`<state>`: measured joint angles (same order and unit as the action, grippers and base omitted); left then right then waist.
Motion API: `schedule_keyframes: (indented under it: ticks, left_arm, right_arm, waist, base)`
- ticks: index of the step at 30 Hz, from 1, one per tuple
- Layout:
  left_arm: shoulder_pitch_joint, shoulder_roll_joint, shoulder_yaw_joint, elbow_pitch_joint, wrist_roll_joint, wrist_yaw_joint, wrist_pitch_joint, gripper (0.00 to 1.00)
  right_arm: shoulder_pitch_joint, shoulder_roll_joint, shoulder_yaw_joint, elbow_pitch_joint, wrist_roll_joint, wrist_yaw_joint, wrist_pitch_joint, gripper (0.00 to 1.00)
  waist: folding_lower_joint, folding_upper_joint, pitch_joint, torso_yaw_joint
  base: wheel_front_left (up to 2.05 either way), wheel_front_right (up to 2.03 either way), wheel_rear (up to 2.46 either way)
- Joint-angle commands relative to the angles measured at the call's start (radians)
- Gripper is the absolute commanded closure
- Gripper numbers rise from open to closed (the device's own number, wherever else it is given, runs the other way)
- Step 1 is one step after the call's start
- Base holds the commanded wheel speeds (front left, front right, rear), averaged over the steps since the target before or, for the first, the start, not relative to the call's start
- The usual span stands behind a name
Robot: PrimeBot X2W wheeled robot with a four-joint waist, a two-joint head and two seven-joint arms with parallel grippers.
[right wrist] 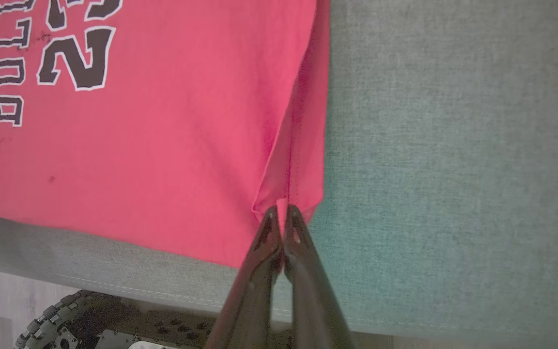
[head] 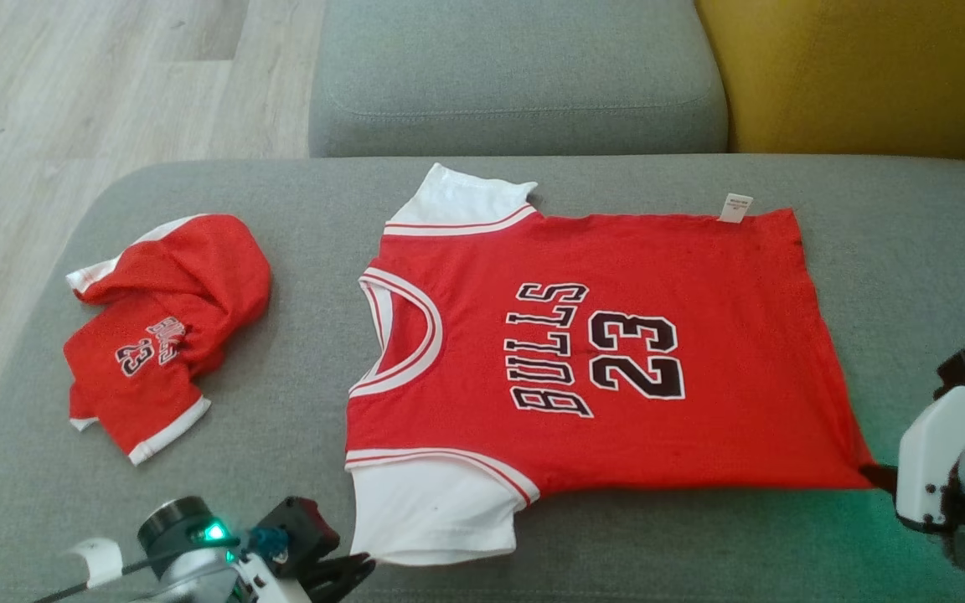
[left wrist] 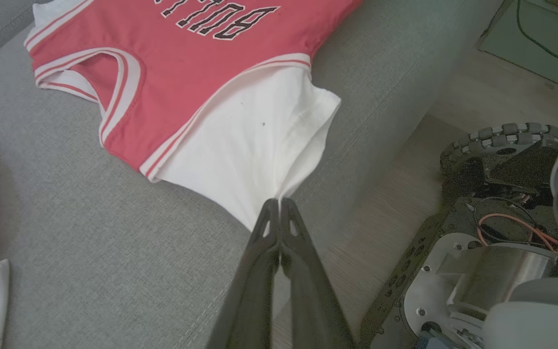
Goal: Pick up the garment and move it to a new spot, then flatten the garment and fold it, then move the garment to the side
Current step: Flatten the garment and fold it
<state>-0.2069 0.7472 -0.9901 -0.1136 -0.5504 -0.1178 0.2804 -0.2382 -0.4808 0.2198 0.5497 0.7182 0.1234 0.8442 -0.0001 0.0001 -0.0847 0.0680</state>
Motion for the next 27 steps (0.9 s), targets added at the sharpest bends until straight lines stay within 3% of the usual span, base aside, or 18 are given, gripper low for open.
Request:
schedule_keyframes:
  ticks: [1,15,27]
  left_arm:
    - [-0.049,0.040,0.052,-0.036,-0.007,0.009,-0.002,1.00]
    - [-0.133,0.033,0.120,-0.022,0.019,0.047,-0.062,1.00]
    - [-0.334,-0.035,0.186,0.127,0.061,0.036,-0.135,1.00]
  right_arm:
    - [-0.016,-0.032,-0.015,-0.050,-0.016,0.007,0.008,1.00]
    - [-0.098,0.076,-0.164,-0.177,-0.203,0.007,0.027,1.00]
    - [-0.256,0.185,-0.225,-0.120,-0.398,0.007,0.002,1.00]
  waist:
    - [0.0001,-0.0001,0.004,-0.001]
    - [0.0001,-0.0001,0.049,-0.025]
    - [0.0001,-0.0001,0.155,-0.037]
  base:
    - [0.00,0.00,0.00]
    - [0.00,0.00,0.00]
    - [0.00,0.00,0.00]
